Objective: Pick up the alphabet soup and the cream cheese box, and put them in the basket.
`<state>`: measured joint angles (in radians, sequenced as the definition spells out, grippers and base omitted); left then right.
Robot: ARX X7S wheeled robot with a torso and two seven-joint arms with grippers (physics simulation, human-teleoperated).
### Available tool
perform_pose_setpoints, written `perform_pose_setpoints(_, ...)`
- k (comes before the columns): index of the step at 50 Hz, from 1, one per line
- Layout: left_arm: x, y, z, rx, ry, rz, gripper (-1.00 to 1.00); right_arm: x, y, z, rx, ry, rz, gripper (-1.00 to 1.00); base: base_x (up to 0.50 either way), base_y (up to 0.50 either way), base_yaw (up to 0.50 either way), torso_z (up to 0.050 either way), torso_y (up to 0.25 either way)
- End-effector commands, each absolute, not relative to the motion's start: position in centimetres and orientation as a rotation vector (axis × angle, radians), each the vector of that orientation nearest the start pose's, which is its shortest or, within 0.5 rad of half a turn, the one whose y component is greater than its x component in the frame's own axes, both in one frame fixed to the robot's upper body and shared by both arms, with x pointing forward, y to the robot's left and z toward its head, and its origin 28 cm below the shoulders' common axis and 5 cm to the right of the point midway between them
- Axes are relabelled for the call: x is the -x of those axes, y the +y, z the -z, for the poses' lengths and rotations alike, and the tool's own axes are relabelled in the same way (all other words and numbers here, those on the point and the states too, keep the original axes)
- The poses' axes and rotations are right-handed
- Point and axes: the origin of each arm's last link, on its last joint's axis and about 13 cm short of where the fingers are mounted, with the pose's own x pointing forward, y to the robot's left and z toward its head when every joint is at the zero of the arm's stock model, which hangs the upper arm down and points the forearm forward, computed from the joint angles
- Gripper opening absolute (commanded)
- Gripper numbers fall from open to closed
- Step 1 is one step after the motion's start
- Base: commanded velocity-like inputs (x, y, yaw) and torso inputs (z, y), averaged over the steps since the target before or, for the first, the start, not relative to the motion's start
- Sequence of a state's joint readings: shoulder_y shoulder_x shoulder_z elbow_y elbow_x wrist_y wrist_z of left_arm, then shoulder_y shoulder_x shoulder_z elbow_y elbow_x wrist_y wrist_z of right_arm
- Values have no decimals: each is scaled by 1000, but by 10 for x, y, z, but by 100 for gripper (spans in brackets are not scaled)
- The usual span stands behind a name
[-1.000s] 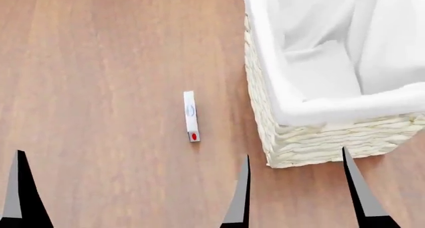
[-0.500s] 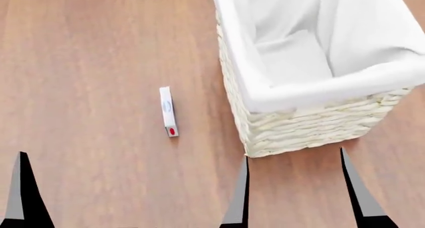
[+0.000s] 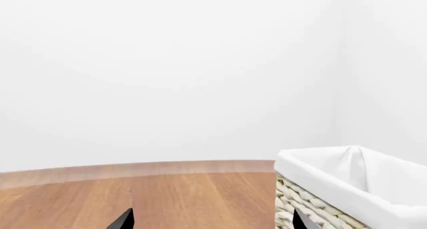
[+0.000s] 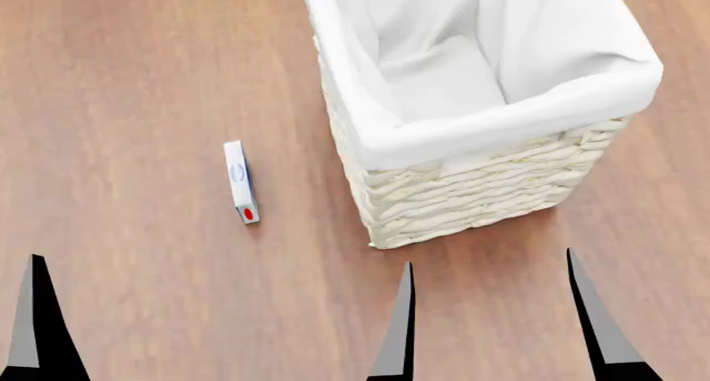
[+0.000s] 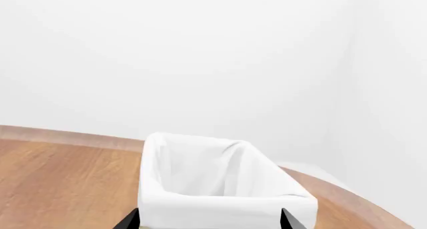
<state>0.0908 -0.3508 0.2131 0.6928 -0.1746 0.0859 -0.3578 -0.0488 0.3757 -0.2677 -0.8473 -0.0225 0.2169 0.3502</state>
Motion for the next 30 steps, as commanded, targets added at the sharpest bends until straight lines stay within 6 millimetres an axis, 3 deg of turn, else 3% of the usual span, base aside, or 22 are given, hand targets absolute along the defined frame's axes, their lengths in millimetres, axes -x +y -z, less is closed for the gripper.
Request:
perform_pose_setpoints(1, -166, 207, -139, 49, -607, 36, 100, -161, -95, -153, 191, -565, -28, 100, 0, 0, -230, 0, 0)
perform_pose_setpoints(30, -166, 208, -138, 50, -604, 34, 100, -161, -95, -152, 192, -562, -30, 100, 0, 0, -230, 0, 0)
